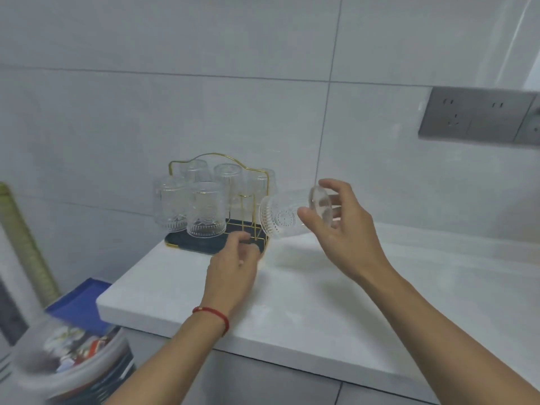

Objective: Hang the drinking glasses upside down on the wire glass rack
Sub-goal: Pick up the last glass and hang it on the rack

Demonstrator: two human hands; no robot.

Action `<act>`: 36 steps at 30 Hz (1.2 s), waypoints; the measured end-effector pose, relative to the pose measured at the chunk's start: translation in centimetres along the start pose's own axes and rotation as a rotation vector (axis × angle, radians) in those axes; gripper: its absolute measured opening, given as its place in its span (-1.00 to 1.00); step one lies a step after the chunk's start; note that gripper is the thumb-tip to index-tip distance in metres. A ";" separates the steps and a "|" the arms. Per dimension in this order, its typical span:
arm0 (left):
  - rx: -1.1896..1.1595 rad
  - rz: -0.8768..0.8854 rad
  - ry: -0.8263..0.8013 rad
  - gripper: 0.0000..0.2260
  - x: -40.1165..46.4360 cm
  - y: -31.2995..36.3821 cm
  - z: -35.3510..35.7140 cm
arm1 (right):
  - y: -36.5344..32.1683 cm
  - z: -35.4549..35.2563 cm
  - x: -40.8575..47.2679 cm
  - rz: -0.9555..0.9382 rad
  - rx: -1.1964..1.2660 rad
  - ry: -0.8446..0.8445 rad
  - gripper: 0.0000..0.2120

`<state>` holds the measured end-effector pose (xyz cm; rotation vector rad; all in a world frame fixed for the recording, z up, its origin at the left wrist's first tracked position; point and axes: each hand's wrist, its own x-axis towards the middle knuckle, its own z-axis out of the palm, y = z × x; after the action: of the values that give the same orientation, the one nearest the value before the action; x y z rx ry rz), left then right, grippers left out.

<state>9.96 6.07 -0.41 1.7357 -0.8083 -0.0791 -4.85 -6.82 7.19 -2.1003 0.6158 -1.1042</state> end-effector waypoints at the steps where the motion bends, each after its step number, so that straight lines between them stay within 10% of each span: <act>1: 0.218 0.088 -0.027 -0.75 0.1 -0.9 -0.1 | -0.9 0.3 0.9 -0.020 -0.010 0.023 -0.43; 21: 0.634 0.318 -0.210 -0.66 0.2 -4.2 1.6 | -4.5 10.5 8.7 -0.181 -0.566 -0.286 -0.37; 36: 0.426 0.273 -0.200 -0.68 -0.1 -3.5 1.1 | -3.0 9.9 4.0 -0.230 -0.363 -0.070 -0.52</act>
<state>11.06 5.60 -3.88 2.0159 -1.2738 0.1139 5.92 -4.08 7.46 -2.5639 0.5857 -1.1005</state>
